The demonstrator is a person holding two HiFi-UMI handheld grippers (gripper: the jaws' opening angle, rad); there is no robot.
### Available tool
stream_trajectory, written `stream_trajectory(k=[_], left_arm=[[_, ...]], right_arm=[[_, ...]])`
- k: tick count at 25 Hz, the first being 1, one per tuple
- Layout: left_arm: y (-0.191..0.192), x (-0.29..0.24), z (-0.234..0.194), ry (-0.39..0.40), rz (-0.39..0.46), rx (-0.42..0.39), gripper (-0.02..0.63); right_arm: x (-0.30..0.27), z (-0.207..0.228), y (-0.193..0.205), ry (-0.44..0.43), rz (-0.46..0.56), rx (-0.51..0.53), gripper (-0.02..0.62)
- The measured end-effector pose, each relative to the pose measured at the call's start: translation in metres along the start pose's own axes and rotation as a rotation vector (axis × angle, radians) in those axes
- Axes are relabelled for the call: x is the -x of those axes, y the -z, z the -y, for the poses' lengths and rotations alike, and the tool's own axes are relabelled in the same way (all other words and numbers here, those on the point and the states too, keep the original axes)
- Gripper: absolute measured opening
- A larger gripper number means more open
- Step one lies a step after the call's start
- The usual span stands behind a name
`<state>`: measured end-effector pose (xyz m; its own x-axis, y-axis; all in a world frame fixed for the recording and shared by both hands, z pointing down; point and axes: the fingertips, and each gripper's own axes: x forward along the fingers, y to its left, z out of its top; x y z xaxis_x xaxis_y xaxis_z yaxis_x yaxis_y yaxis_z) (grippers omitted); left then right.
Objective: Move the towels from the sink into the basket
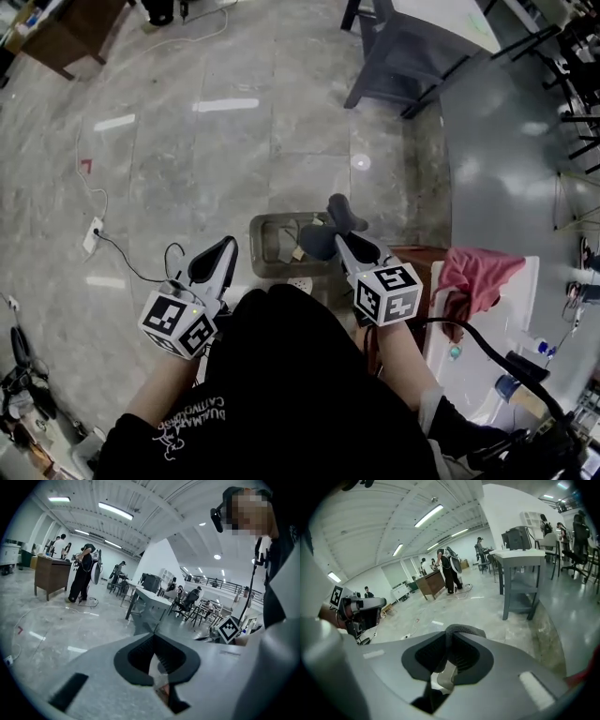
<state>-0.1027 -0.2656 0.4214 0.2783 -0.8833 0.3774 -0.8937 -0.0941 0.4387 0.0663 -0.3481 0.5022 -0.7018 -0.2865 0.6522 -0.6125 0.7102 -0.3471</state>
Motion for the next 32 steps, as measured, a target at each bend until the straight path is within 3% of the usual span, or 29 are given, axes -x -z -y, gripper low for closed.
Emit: stream_trajectory(k=[8, 13, 22, 27, 32], left_arm=[[0.076, -0.033, -0.029, 0.03, -0.092, 0.11, 0.002], [0.142, -0.054, -0.039, -0.003, -0.201, 0.138, 0.002], [0.253, -0.056, -0.04, 0.001, -0.403, 0.251, 0.002], [0.268, -0.066, -0.06, -0.059, -0.39, 0.32, 0.002], [0.28, -0.062, -0.067, -0.085, -0.415, 0.317, 0.002]], right_arm=[[-0.059, 0.017, 0.052, -0.068, -0.034, -0.114, 0.041], [-0.11, 0.024, 0.099, -0.116, -0.076, -0.143, 0.036], [-0.16, 0.056, 0.228, -0.091, -0.315, -0.145, 0.037], [-0.175, 0.073, 0.269, -0.06, -0.404, -0.183, 0.035], [-0.189, 0.094, 0.301, 0.005, -0.444, -0.24, 0.038]])
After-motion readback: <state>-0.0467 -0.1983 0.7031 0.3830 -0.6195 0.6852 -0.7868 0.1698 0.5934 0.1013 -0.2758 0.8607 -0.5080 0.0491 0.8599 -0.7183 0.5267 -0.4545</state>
